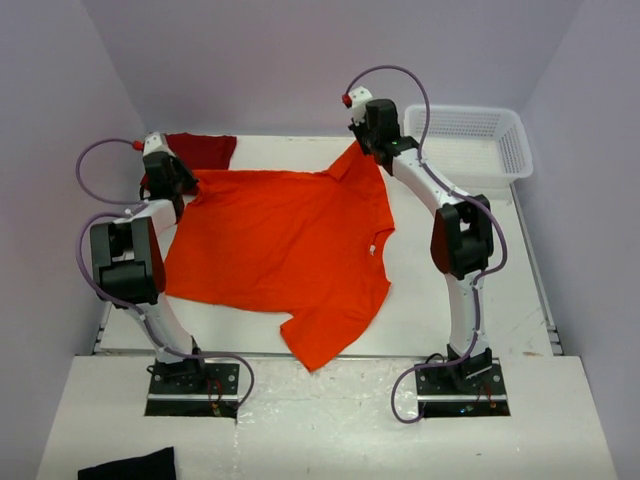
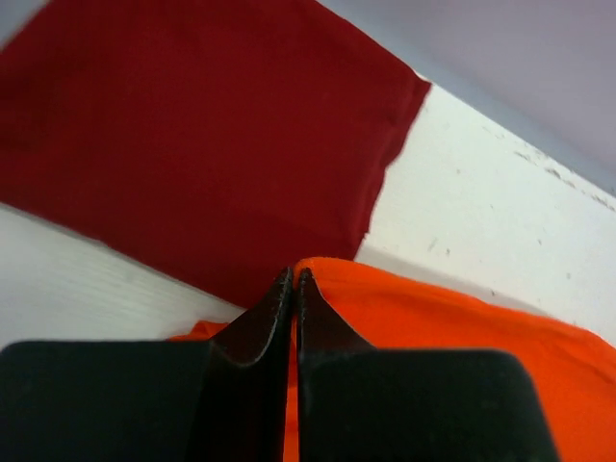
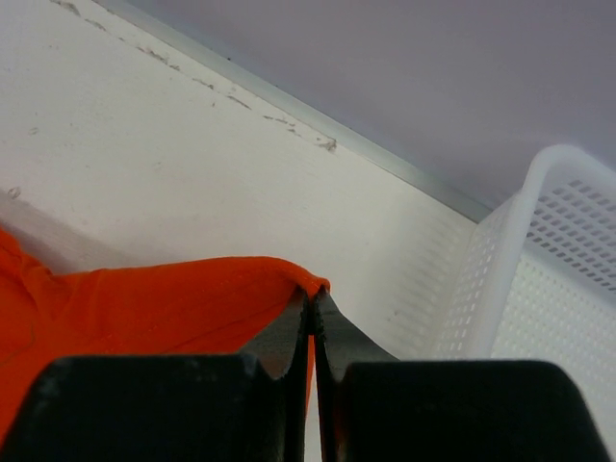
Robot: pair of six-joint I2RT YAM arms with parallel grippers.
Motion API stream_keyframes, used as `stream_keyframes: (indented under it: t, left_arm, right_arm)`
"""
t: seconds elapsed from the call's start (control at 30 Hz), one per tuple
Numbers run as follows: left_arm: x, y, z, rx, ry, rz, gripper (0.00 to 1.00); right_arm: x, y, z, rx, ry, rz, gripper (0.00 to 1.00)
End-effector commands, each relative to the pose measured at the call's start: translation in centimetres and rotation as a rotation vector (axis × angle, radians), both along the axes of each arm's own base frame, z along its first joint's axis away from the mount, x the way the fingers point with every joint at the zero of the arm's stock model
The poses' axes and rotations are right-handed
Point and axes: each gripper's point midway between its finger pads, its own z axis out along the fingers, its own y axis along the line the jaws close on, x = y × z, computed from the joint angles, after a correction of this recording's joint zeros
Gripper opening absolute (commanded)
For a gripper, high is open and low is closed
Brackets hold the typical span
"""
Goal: Fold and stack the t-shirts
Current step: Flatten out the tshirt, then grap the side of the flattened tshirt furthest away from the robot with both arms
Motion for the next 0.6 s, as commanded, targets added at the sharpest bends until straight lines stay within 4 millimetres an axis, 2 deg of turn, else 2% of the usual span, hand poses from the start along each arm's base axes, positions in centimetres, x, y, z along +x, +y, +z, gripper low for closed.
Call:
stream_keyframes:
  t: [0.0,0.13,0.23,0.4,0.57]
  left_arm:
    - [-0.7,2.5,2.6,0.013,-0.048,0.086,0.0]
    - [-0.5,3.3,2.7,0.022,-0.048,0.096,0.0]
    - [0.6,3.6,4.1,0.042,-0.068,0.085,0.0]
    - [1.3,4.0,5.7,0.066,-0.099,0.084,0.0]
    - [1.9,4.0,7.9,0.093,-0.132,0.061,0.0]
  right_arm:
    - [0.9,-0.5,2.1,0.023,-0.038,-0.025,0.0]
    - [1.0,-0.4,2.2,0.024,-0.033,-0.025,0.0]
    - [0.9,-0.4,2.4,0.031,-0.025,-0.028,0.0]
    - [0.8,-0.8,2.5,0.023,-0.019,-0.048,0.0]
    - [0.5,-1.6,3.5,0.017,-0.032,-0.071,0.0]
